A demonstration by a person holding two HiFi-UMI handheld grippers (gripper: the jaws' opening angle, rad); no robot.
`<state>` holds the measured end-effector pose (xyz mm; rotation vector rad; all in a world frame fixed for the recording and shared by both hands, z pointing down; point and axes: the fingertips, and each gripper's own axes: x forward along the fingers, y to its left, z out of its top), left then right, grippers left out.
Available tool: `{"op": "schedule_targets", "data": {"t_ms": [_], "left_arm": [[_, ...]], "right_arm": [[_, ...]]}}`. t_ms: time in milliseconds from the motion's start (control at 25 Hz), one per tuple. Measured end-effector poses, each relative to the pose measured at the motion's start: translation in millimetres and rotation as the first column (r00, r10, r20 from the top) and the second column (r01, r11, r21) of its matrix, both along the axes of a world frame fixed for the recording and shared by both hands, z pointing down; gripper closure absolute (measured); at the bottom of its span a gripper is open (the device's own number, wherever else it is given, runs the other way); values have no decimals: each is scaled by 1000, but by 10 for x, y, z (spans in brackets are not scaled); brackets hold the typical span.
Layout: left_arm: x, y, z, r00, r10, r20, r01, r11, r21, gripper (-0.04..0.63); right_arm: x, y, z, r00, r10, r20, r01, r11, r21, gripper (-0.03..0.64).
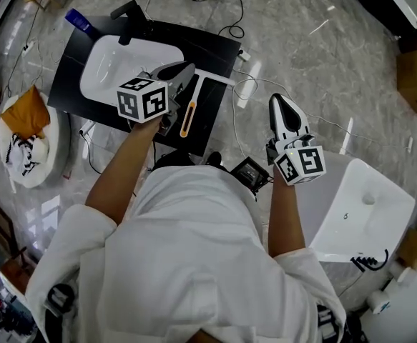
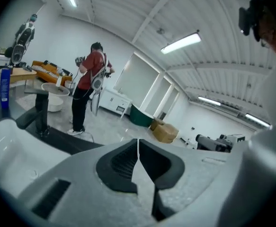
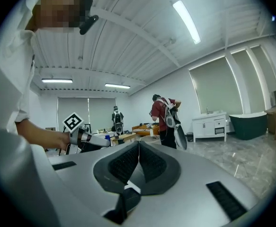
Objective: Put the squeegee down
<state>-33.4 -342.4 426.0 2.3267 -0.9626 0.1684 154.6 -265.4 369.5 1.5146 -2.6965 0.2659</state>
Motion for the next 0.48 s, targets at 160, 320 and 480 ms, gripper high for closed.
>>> {"op": "schedule_targets", "data": {"t_ms": [160,320,480], "left_arm": [[-53,118,-642,994,60,-92,-42,983,179,577],[-147,306,-1054,983,120,-142,-70,946,316,578],[-203,517,-1271,975,141,-174,-62,917,395,580]], "right_arm": [[55,-1,-500,1000,-5,-9,5,996,86,603],[165,49,-871,1000,16,-5,-15,989,146,603],[321,145,-1020,999,54,-3,-53,986,158,603]]}}
